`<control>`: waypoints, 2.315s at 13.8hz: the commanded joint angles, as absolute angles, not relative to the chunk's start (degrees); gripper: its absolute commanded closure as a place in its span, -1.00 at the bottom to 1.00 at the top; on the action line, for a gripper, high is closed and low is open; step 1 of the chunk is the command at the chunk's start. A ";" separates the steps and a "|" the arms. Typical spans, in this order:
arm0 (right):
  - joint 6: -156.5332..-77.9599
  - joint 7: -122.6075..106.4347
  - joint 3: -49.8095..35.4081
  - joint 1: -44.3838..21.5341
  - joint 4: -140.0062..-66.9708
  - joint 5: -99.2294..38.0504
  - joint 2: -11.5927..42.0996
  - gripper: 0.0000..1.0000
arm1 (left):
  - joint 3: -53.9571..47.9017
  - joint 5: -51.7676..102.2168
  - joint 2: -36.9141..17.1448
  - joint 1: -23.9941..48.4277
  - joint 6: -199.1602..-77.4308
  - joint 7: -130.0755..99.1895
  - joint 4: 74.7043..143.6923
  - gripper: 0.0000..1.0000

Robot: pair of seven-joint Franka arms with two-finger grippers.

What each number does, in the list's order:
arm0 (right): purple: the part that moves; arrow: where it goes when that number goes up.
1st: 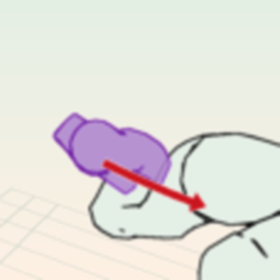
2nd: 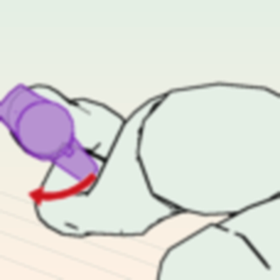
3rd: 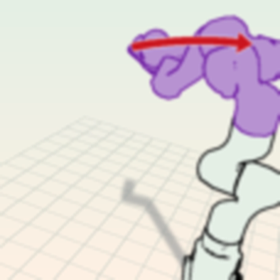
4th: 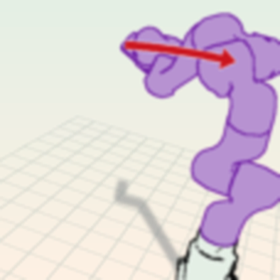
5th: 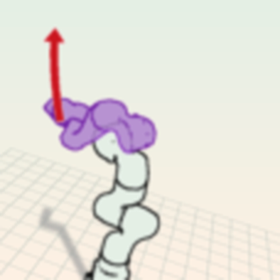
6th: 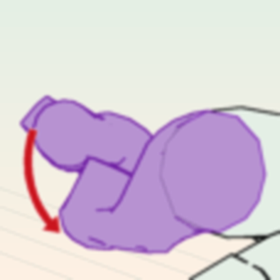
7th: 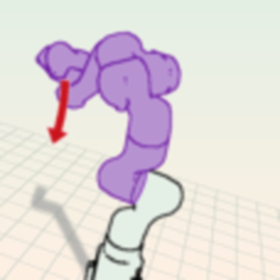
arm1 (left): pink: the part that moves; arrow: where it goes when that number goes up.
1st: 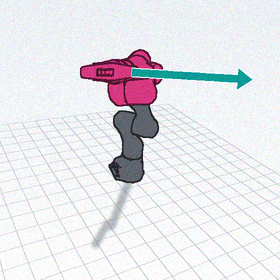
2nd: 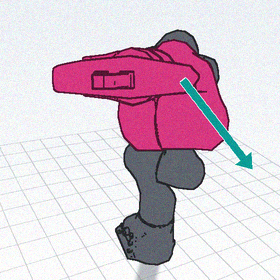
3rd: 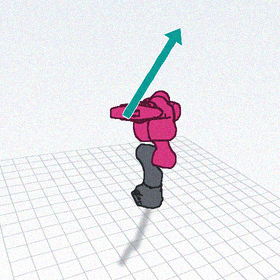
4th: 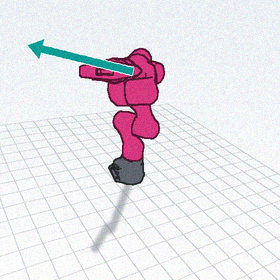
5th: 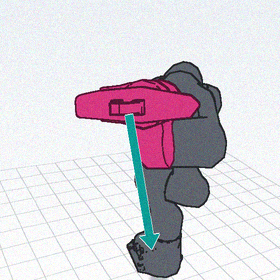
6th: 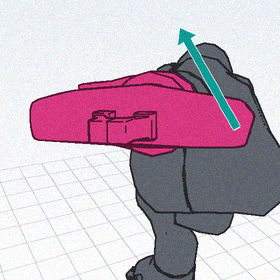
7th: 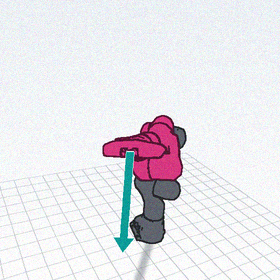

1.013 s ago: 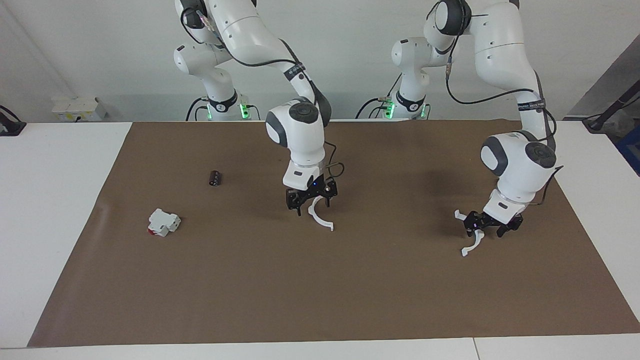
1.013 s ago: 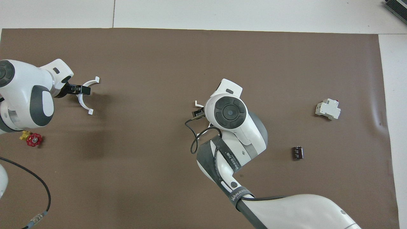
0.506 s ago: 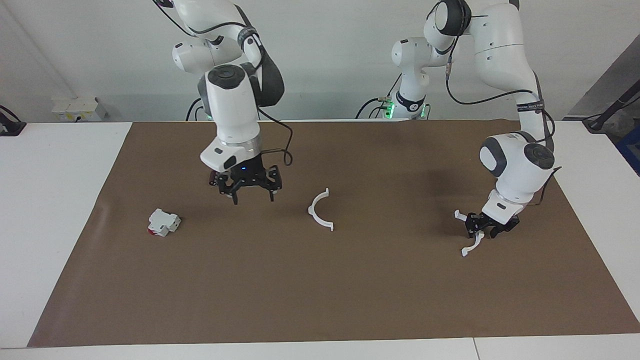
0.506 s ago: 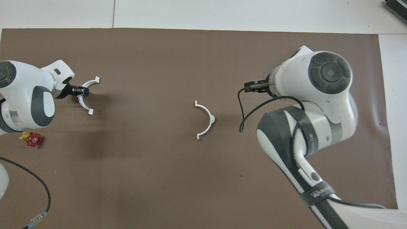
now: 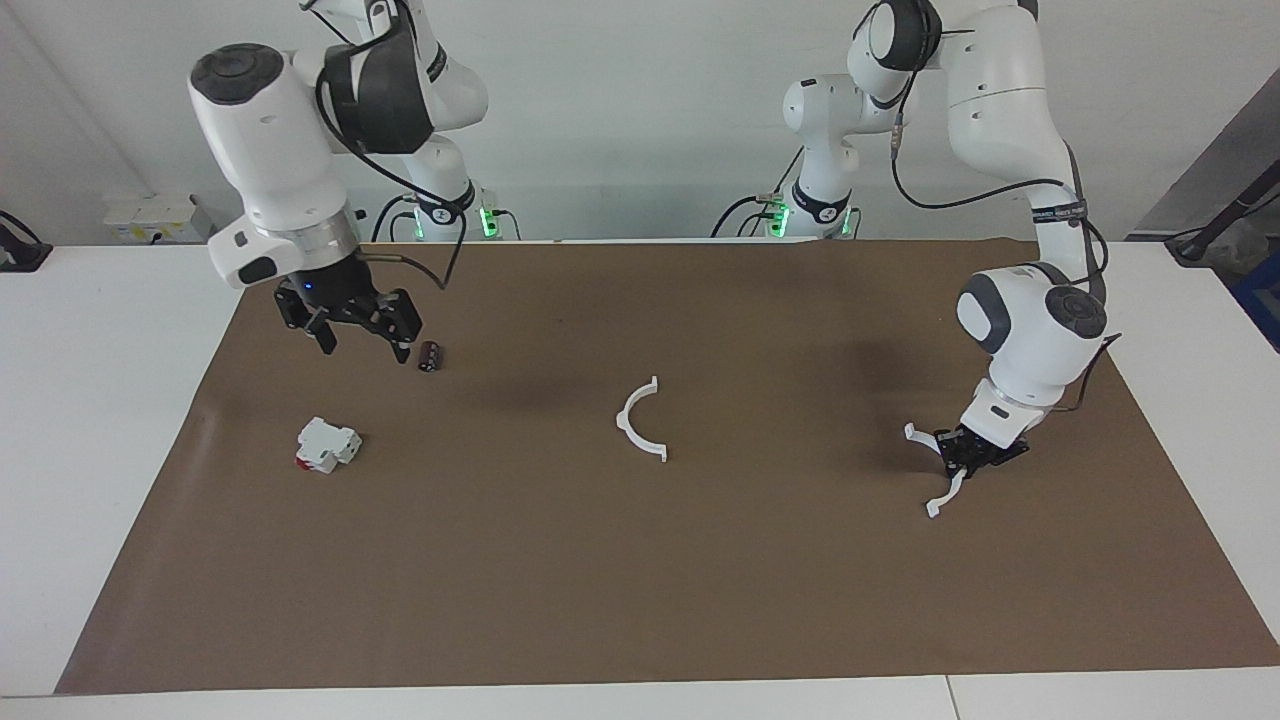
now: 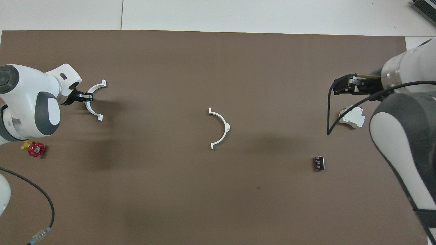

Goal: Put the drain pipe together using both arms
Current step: 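Withdraw the right gripper to rest while the left gripper lifts its clamp, then carry the held clamp half with the left gripper onto the placed half, then press the left gripper's clamp half down to join the two halves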

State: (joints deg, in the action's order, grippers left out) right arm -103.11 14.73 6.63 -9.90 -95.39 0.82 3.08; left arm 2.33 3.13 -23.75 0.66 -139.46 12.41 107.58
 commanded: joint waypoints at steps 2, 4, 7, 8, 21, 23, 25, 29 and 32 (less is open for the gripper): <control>-91.26 8.63 6.68 -6.16 -89.14 -0.18 0.88 -1.00 | 3.08 4.31 -19.69 6.22 -137.20 11.18 110.11 1.00; -88.08 5.81 6.59 -3.96 -88.51 0.26 0.01 -1.00 | 3.16 3.96 -19.07 10.17 -137.46 4.78 110.92 1.00; -87.18 5.62 6.50 -4.39 -89.64 0.62 -0.87 -1.00 | 3.16 3.78 -18.90 16.33 -137.64 -4.37 111.53 1.00; -87.10 5.62 6.16 -4.66 -89.82 0.88 -0.97 -1.00 | 3.16 3.78 -18.90 17.91 -137.90 -6.74 111.53 1.00; -84.90 5.45 5.80 -4.57 -89.47 -0.97 -0.97 -1.00 | 3.16 0.62 -17.84 34.62 -137.90 -27.15 113.90 1.00; -85.08 5.89 5.80 -4.66 -90.17 -0.79 -1.40 -1.00 | 3.16 0.53 -17.84 35.67 -137.99 -27.42 114.43 1.00; -85.08 6.24 5.80 -4.66 -90.53 -0.79 -1.49 -1.00 | 3.16 0.09 -18.10 36.12 -138.25 -27.42 114.52 1.00; -84.90 5.45 5.89 -4.48 -90.44 -1.67 -1.49 -1.00 | 3.08 -0.35 -18.46 36.30 -139.13 -28.12 114.52 1.00; -84.99 5.45 5.80 -4.66 -90.35 -1.76 -1.49 -1.00 | 3.16 -0.35 -19.16 36.39 -140.53 -28.12 114.08 1.00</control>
State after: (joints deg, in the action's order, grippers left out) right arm -85.49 5.18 5.91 -4.88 -89.63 -0.70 -0.56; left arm 2.20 1.12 -19.92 35.23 -138.70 -26.61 112.63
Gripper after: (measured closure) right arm 0.000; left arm 0.793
